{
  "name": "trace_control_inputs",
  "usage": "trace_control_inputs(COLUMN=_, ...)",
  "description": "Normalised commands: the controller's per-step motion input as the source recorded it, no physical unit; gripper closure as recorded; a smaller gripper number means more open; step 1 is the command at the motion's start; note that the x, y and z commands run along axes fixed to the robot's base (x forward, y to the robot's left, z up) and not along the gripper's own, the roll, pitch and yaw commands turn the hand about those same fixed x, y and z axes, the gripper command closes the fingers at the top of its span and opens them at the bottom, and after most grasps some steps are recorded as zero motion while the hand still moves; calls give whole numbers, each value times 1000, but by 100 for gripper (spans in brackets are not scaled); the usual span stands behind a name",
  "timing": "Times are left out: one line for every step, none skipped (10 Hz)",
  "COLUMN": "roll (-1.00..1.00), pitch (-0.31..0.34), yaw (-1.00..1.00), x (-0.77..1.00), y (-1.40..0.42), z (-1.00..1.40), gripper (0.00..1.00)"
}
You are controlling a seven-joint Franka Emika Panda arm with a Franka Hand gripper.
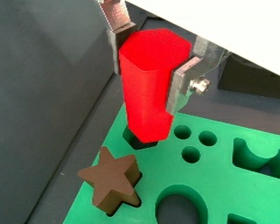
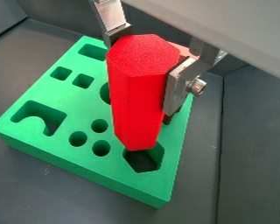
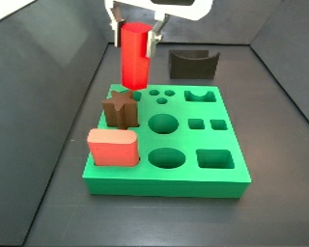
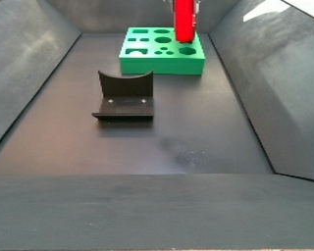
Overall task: Pick up the hexagon object. Move up. Place the hexagon object on the fixture. Regrasp the hexagon object. Move to above the board. Insert the hexagon object.
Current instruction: Insert the hexagon object.
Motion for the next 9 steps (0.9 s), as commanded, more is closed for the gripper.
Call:
trace_control_inputs(roll=-14, pitch=0, yaw=0, x=-97, y=131, z=-211, gripper=100)
trace_control_inputs(roll=-21, pitch=0, yaw=0, x=-106, y=97, z=-166, gripper=100)
trace_control_inputs(roll=-27, pitch=0, yaw=0, x=-57, y=29, z=-137, gripper=100)
trace_control_inputs(roll=-3, pitch=0, yaw=0, x=-80, y=0, z=-186, gripper=100)
trace_control_inputs(roll=-20, pitch=-14, yaw=0, x=-9, y=0, z=-200, gripper=100)
trace_control_inputs(roll=-24, pitch=-11, yaw=0, x=0, y=0, z=-211, gripper=100)
trace_control_inputs(roll=-30, pitch=-13, yaw=0, x=0, y=0, z=-200, gripper=100)
trace_control_inputs(roll=-30, pitch=-10, yaw=0, x=0, y=0, z=-194, gripper=100)
trace_control_inputs(roll=-24, pitch=-4, yaw=0, x=0, y=0, z=-194, gripper=100)
